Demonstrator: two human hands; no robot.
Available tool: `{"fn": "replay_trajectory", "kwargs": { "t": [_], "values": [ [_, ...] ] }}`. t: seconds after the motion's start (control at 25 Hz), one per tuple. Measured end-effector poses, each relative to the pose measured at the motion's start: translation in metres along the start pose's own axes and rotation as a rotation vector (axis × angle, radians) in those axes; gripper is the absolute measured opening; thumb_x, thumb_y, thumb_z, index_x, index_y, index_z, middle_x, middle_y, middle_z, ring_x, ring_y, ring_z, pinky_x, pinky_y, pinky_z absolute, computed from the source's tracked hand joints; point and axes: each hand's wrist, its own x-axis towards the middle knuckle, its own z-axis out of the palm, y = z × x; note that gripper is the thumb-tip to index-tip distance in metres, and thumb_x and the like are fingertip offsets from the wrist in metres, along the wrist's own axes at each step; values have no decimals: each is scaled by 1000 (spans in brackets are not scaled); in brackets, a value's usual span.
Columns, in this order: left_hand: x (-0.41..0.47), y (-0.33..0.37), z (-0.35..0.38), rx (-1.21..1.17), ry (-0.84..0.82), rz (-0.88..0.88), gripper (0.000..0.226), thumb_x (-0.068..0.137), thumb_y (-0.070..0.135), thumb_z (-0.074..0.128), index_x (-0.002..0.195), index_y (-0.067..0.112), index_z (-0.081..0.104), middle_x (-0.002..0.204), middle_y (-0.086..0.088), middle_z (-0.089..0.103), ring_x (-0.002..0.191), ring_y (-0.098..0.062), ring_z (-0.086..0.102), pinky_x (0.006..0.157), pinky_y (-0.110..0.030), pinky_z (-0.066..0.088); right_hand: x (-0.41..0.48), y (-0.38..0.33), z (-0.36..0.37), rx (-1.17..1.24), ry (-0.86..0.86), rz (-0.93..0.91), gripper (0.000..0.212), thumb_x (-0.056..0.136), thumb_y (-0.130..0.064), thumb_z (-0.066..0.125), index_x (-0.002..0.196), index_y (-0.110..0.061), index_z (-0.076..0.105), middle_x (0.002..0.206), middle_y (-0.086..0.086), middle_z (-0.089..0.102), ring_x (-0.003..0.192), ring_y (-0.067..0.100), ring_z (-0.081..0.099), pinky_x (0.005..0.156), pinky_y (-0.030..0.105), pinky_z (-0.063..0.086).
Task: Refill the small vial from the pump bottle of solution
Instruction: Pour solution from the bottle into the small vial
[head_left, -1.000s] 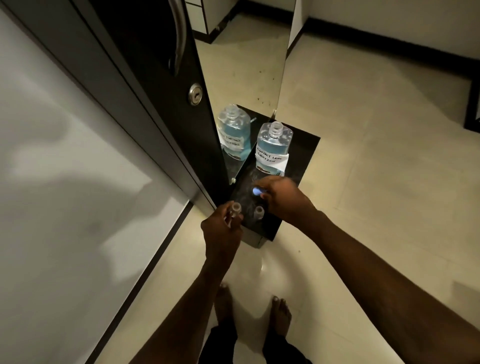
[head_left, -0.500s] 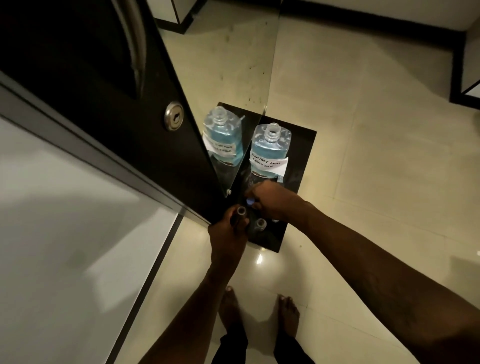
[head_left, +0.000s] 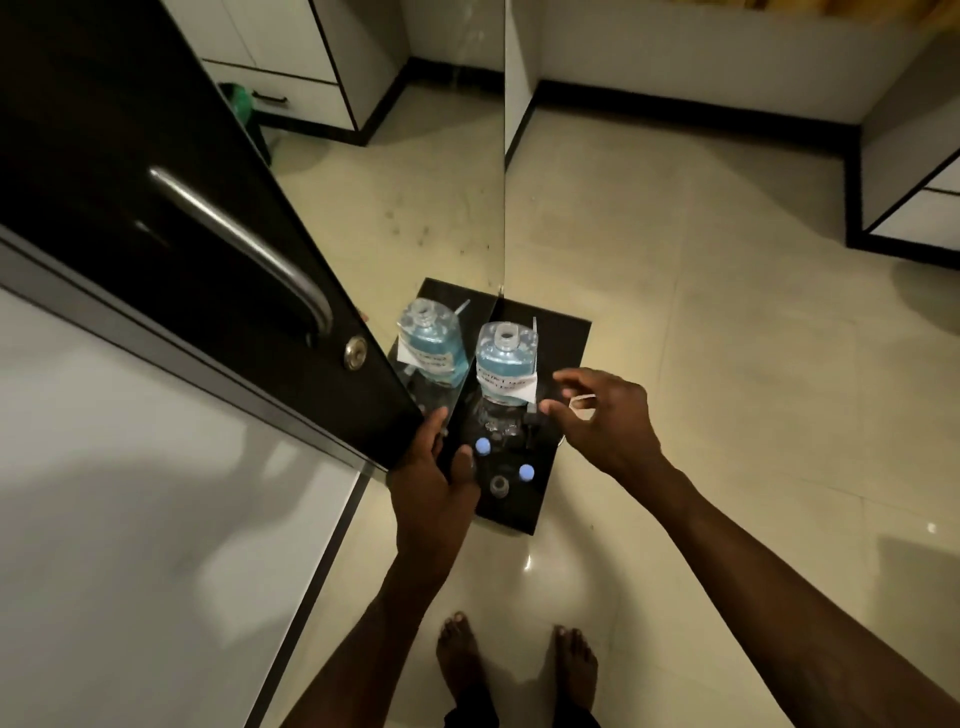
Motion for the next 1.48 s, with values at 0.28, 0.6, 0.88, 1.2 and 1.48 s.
{"fn": "replay_trajectory", "kwargs": {
  "t": [0.28, 0.6, 0.88, 1.2, 1.48],
  "values": [
    [66, 72, 23, 110, -121, 63, 67, 90, 28, 73, 148, 9, 46, 143, -13, 57, 134, -27, 52, 108, -27, 36, 61, -13, 2, -58, -295, 82, 119, 60, -53, 92, 158, -21, 31, 159, 5, 43, 144, 24, 42, 118, 36, 36],
    [82, 67, 44, 132, -239, -42, 63, 95, 28, 67, 151, 15, 40, 139, -9, 59, 129, -27, 56, 104, -28, 41, 84, -6, 37, 76, -273, 103, 77, 67, -33, 92, 133, -27, 54, 117, -2, 70, 105, 17, 69, 92, 36, 60],
    [59, 127, -11, 33, -226, 43, 56, 101, 18, 57, 153, 26, 39, 127, 6, 53, 112, -3, 42, 89, -16, 39, 63, -52, -7, 116, -114, 16, 80, 59, -49, 94, 129, -27, 61, 114, -8, 73, 99, 9, 70, 86, 27, 60],
    [49, 188, -67, -343, -401, 49, 54, 94, 38, 57, 147, 34, 48, 130, 5, 69, 120, -14, 65, 107, -51, 49, 46, -145, -145, 351, -64, -139, 71, 61, -47, 95, 121, -18, 71, 111, -4, 77, 99, 15, 75, 89, 44, 62],
    [24, 222, -75, -573, -511, 53, 56, 96, 11, 67, 148, 17, 49, 109, -12, 77, 106, -25, 73, 97, -55, 55, 14, -159, -174, 440, -61, -130, 64, 76, -47, 81, 129, -16, 63, 119, 2, 74, 107, 25, 70, 94, 45, 58]
  ]
}}
